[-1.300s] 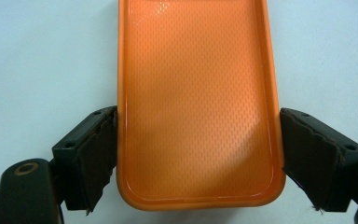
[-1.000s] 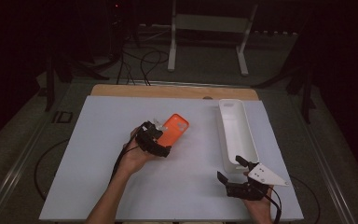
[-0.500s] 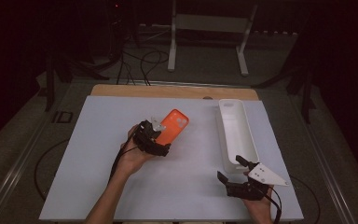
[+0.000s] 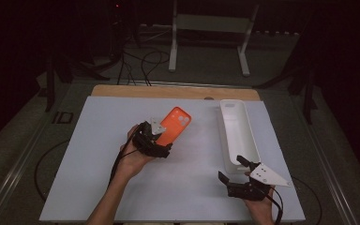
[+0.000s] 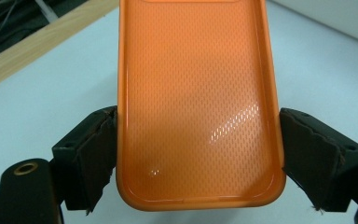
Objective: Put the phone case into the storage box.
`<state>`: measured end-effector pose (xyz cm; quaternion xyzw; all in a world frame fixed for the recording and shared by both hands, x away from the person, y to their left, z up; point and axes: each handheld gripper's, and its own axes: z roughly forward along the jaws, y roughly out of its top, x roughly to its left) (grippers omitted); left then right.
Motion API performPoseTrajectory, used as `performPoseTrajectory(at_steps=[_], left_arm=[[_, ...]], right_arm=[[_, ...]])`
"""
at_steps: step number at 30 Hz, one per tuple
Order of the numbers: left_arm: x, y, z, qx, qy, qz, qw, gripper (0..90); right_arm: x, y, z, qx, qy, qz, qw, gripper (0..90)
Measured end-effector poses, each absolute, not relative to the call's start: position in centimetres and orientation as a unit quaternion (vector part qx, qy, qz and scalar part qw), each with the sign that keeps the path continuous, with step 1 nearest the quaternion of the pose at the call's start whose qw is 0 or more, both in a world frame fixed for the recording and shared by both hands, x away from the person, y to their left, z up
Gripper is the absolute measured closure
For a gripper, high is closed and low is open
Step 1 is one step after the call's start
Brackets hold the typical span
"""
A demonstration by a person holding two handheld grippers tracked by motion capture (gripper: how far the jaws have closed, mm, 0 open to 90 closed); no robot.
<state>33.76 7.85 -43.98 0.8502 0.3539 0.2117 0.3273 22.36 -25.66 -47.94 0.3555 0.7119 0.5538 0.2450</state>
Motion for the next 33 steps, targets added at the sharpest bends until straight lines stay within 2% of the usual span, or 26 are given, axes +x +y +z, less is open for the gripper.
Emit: performPoseTrajectory(at_steps=[33], left_arm=[[30.5,8.3,-41.1,0.841,0.304,0.253,0.369,16.3]], right_arm=[[25.4,-23.7,-44.6,0.328,0.728,0.563,0.214,9.0]])
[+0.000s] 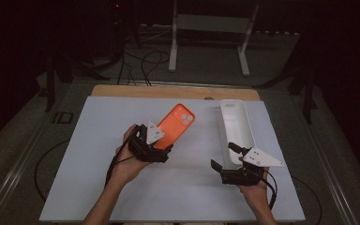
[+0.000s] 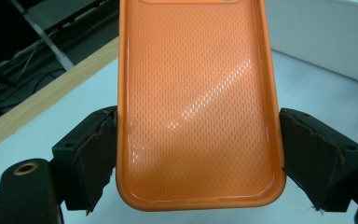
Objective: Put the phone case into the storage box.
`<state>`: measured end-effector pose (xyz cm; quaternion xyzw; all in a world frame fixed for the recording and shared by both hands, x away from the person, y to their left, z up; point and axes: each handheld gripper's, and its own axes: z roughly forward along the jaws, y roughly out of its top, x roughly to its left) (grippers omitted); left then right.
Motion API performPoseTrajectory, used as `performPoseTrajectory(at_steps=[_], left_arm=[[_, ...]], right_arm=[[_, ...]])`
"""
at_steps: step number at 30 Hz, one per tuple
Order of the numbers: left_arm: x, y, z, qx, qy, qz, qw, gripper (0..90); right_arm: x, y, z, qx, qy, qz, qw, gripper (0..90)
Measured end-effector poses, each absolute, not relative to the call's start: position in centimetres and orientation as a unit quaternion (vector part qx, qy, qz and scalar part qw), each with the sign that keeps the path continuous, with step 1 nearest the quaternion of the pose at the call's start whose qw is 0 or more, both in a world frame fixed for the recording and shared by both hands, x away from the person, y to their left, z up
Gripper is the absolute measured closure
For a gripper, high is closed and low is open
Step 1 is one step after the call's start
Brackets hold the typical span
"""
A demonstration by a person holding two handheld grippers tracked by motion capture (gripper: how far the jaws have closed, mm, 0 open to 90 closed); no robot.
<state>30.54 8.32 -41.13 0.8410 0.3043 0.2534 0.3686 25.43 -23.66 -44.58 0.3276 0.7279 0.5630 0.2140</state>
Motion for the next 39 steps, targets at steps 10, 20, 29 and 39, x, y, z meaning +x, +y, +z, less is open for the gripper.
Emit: performPoseTrajectory(at_steps=[10,20,29,39], left_arm=[[29.8,8.2,-40.4,0.842,0.288,0.261,0.374,16.3],[29.1,8.1,-40.2,0.843,0.271,0.27,0.378,16.3],[28.7,7.8,-40.2,0.845,0.255,0.274,0.383,16.3],[28.3,7.6,-40.3,0.846,0.241,0.278,0.385,16.3]], right_arm=[[26.8,-22.9,-43.4,0.323,0.727,0.572,0.198,9.0],[28.2,-22.4,-42.3,0.318,0.73,0.58,0.171,9.0],[28.9,-21.1,-40.9,0.299,0.738,0.583,0.16,9.0],[29.8,-19.6,-39.9,0.288,0.743,0.588,0.139,9.0]])
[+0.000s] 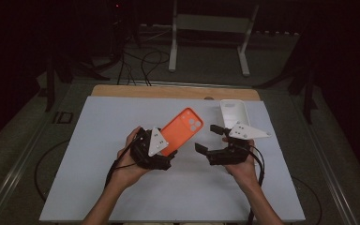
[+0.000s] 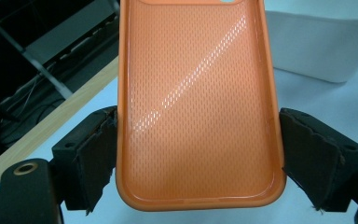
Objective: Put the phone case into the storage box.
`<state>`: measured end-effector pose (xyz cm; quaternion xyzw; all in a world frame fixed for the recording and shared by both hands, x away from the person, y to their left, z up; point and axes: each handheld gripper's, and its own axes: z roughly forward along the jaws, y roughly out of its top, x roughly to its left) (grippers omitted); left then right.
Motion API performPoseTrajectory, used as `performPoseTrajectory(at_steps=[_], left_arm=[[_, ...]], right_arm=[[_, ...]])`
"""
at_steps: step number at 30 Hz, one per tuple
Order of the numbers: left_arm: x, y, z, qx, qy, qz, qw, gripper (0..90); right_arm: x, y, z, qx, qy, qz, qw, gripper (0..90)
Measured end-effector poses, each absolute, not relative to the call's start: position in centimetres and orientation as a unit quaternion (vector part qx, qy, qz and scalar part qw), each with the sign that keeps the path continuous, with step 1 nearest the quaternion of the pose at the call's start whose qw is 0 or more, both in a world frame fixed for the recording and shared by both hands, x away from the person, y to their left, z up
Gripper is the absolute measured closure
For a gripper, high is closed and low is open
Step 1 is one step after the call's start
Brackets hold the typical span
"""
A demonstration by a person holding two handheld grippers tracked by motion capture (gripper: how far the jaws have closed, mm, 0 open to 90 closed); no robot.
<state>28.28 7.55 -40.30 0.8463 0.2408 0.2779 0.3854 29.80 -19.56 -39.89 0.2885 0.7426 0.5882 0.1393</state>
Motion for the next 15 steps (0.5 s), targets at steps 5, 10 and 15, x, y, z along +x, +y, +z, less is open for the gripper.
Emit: performPoseTrajectory(at_steps=[5,10,15], left_arm=[[28.0,7.4,-40.3,0.846,0.235,0.279,0.39,16.3],[27.6,7.2,-40.2,0.846,0.228,0.28,0.393,16.3],[27.3,7.0,-40.0,0.845,0.222,0.282,0.396,16.3]], right_arm=[[30.3,-19.0,-39.7,0.287,0.744,0.59,0.128,9.0],[30.8,-18.5,-39.5,0.29,0.744,0.59,0.116,9.0],[31.2,-18.1,-39.6,0.298,0.745,0.588,0.1,9.0]])
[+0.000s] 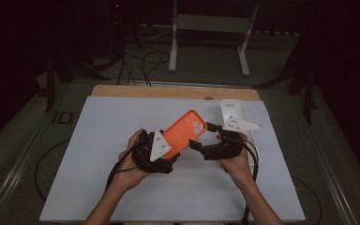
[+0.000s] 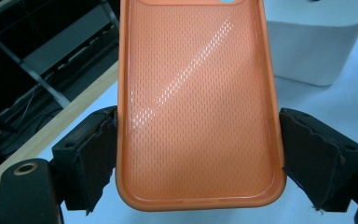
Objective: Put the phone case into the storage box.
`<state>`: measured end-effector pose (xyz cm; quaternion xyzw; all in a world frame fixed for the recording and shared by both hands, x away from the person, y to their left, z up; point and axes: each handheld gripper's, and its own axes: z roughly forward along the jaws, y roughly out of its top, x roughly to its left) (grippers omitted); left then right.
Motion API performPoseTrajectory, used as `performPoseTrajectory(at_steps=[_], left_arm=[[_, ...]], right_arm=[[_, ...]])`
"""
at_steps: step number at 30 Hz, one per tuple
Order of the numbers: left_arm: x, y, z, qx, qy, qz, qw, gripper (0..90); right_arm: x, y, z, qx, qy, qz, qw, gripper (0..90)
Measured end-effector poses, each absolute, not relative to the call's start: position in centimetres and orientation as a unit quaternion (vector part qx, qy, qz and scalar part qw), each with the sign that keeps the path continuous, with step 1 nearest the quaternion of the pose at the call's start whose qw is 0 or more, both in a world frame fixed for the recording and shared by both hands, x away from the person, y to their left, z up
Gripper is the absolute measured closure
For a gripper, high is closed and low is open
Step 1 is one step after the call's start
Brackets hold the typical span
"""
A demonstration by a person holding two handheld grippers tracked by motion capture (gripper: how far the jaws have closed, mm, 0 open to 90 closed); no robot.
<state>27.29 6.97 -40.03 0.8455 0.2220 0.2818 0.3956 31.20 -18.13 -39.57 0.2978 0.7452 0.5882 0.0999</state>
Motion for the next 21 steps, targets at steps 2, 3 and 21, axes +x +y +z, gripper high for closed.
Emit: performPoseTrajectory(at_steps=[2,3,21], left_arm=[[27.14,6.87,-39.92,0.845,0.218,0.282,0.398,16.3],[27.07,6.8,-39.87,0.845,0.217,0.281,0.4,16.3],[26.44,6.18,-39.46,0.839,0.202,0.286,0.415,16.3]], right_arm=[[31.37,-18.01,-39.62,0.3,0.744,0.589,0.093,9.0],[31.47,-17.95,-39.65,0.301,0.744,0.589,0.091,9.1],[31.88,-17.5,-39.9,0.308,0.733,0.606,0.009,34.7]])
